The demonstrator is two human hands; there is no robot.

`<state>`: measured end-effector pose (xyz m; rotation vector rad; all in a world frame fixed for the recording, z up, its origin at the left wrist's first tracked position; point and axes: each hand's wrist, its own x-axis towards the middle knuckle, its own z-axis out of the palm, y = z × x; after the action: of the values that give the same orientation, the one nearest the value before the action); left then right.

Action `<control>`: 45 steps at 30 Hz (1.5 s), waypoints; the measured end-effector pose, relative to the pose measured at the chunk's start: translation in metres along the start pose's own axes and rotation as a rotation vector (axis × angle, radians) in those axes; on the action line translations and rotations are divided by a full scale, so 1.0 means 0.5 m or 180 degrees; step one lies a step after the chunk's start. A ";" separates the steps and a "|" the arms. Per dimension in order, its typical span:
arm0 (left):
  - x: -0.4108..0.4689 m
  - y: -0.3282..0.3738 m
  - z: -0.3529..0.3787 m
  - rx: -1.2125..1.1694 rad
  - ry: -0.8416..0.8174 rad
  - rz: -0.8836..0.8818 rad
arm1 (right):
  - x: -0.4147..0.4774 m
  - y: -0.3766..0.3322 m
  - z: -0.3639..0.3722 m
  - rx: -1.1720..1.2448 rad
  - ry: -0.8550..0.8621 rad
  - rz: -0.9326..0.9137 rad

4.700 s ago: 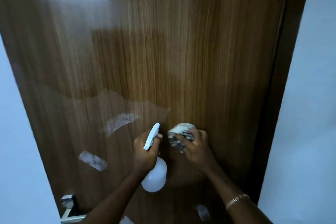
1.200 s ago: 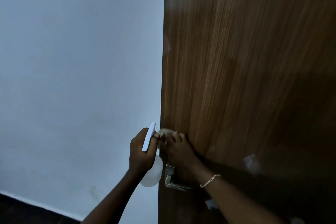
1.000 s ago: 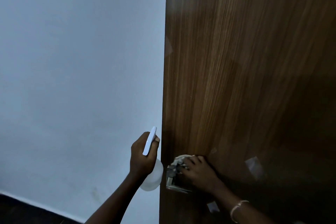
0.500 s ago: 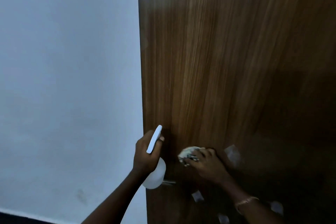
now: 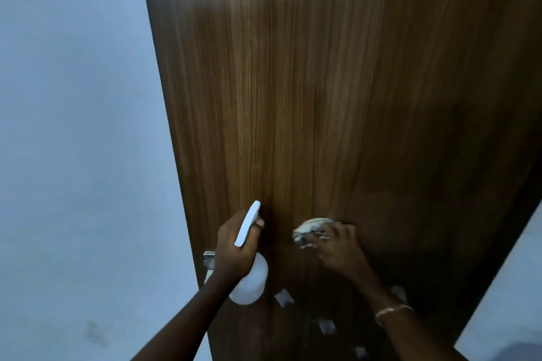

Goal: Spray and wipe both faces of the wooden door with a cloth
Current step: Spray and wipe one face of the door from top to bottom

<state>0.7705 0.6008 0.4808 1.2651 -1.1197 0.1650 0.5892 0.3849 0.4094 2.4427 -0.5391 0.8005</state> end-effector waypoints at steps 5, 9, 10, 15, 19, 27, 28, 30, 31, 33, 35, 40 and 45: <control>-0.047 -0.023 0.043 -0.0029 -0.0174 -0.0057 | 0.061 0.115 -0.106 0.0343 0.1076 0.1972; -0.062 -0.044 0.095 -0.0214 -0.0398 0.0068 | 0.118 0.042 -0.082 0.0273 0.1009 0.1580; -0.067 -0.048 0.107 -0.0258 -0.0445 0.0114 | 0.094 0.028 -0.053 0.0236 0.0837 0.1233; -0.112 -0.071 0.163 -0.0524 -0.0518 0.0252 | -0.087 0.103 0.037 0.0355 0.0617 0.1045; -0.146 -0.070 0.234 -0.0599 -0.0831 0.0384 | -0.109 0.196 -0.006 0.0963 0.1370 0.2877; -0.137 -0.057 0.326 -0.0415 -0.0709 0.0330 | -0.058 0.127 -0.017 0.0607 0.0855 0.1116; -0.137 -0.061 0.326 -0.0439 -0.0733 0.0338 | -0.104 0.124 0.017 0.0459 0.0637 0.0854; -0.137 -0.071 0.323 -0.0464 -0.0748 0.0328 | -0.190 0.146 0.050 0.0729 0.0622 0.1236; -0.136 -0.077 0.323 -0.0461 -0.0735 0.0321 | -0.213 0.168 0.052 0.0980 0.0822 0.1721; -0.135 -0.088 0.324 -0.0447 -0.0726 0.0332 | -0.202 0.227 0.033 0.1215 0.1363 0.2717; -0.135 -0.092 0.335 -0.0482 -0.0752 0.0377 | -0.132 0.276 -0.001 0.1192 0.1842 0.3337; -0.134 -0.087 0.387 -0.0453 -0.0752 0.0461 | -0.046 0.219 -0.002 0.0729 0.1761 0.2134; -0.145 -0.106 0.425 -0.0531 -0.0728 0.0454 | -0.247 0.273 0.093 0.0779 0.1324 0.2412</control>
<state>0.6473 0.4420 0.3675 1.0744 -1.3924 0.0323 0.4476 0.2755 0.3456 2.1506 -1.2817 1.7096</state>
